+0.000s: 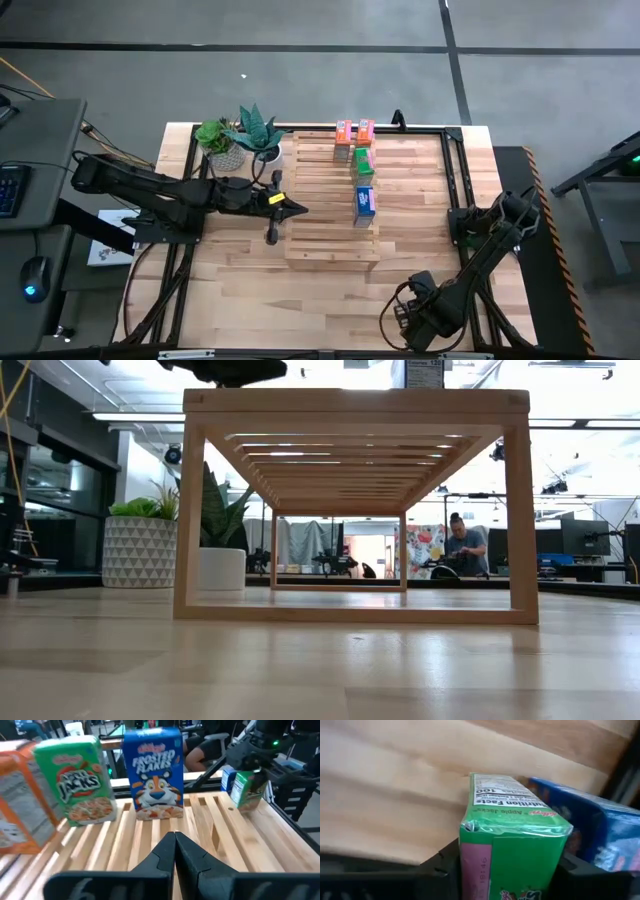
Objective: Stack cereal on shelf
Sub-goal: Put the green cereal box on the shelf aligned with the other green cereal box
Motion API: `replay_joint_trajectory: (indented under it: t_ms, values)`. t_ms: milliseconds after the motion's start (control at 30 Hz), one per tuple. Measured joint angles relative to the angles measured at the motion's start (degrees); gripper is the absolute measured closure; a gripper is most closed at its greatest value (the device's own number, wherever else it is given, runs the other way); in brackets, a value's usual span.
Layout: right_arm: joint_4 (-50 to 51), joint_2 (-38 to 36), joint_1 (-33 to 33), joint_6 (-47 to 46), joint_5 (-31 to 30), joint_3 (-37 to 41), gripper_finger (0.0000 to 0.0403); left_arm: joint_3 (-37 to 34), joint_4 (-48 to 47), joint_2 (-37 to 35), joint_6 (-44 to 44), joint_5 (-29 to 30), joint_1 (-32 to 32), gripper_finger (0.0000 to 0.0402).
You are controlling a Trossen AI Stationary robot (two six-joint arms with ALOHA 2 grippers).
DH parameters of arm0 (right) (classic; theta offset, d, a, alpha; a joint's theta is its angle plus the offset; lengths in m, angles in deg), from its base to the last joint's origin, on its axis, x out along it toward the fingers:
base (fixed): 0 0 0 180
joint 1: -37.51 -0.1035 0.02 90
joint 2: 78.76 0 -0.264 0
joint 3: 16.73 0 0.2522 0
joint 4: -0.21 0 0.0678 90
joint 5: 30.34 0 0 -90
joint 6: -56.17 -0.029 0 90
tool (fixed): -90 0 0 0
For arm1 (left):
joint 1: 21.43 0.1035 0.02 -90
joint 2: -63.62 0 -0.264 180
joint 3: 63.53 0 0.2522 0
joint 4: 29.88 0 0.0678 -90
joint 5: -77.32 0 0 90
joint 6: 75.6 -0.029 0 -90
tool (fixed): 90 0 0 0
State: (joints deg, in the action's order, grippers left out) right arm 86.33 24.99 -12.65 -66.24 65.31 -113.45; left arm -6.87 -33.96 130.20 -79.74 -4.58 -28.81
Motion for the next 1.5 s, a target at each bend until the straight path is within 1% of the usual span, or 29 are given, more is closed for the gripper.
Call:
replay_joint_trajectory:
  t_ms: [133,200,367,433,500,567,667,767,867,933,1000,1067,1167,1300,1500]
  values:
    - [-0.5,-1.2,1.2,10.4,-5.6,-4.9,0.0241,0.0,-5.2,-5.2,1.1,0.0,-0.1,0.0401]
    - [-2.4,-1.4,1.9,18.9,-9.8,-8.7,0.0241,0.0,-8.7,-8.3,1.9,0.0,-0.6,0.0401]
    - [-10.2,-1.5,4.1,41.2,-23.2,-20.3,0.0242,0.0,-14.9,-13.7,2.6,0.4,-3.2,0.0401]
    - [-13.0,-1.5,5.5,50.4,-28.6,-25.0,0.0242,0.0,-15.0,-14.4,2.6,1.7,-4.5,0.0401]
    - [-14.6,-1.5,7.7,59.8,-32.2,-29.3,0.0242,0.0,-15.2,-14.4,2.5,3.0,-5.8,0.0401]
    - [-14.9,-1.5,10.4,67.3,-34.7,-33.4,0.0242,0.0,-15.2,-14.2,2.5,3.4,-6.7,0.0401]
    - [-14.2,-1.6,16.0,75.2,-37.1,-38.7,0.0242,0.0,-15.3,-13.8,2.4,3.4,-7.1,0.0401]
    - [-9.2,-1.6,22.5,77.1,-37.2,-42.4,0.0242,0.0,-15.0,-13.9,2.4,4.2,-7.1,0.0401]
    - [-0.9,-1.6,29.2,74.1,-36.7,-44.4,0.0242,0.0,-15.1,-13.9,2.6,6.6,-7.1,0.0401]
    - [4.1,-1.6,33.6,71.8,-35.2,-44.8,0.0242,0.0,-15.1,-13.8,2.6,7.8,-7.1,0.0401]
    - [6.5,-1.6,37.5,71.0,-33.7,-44.8,0.0242,0.0,-15.0,-13.3,2.5,8.7,-7.1,0.0401]
    - [6.1,-1.5,40.6,71.8,-32.3,-44.8,0.0242,0.0,-15.1,-12.9,2.5,9.4,-7.1,0.0401]
    - [3.7,-1.5,44.0,72.8,-30.4,-44.8,0.0242,0.0,-14.2,-12.3,2.5,10.4,-7.1,0.0401]
    - [3.7,-1.2,47.3,71.2,-27.2,-44.8,0.0242,0.0,-13.5,-11.7,2.4,11.2,-7.1,0.0401]
    - [3.9,1.3,48.8,71.1,-26.4,-44.9,0.0242,0.0,-12.8,-11.4,2.4,11.3,-7.1,0.0401]
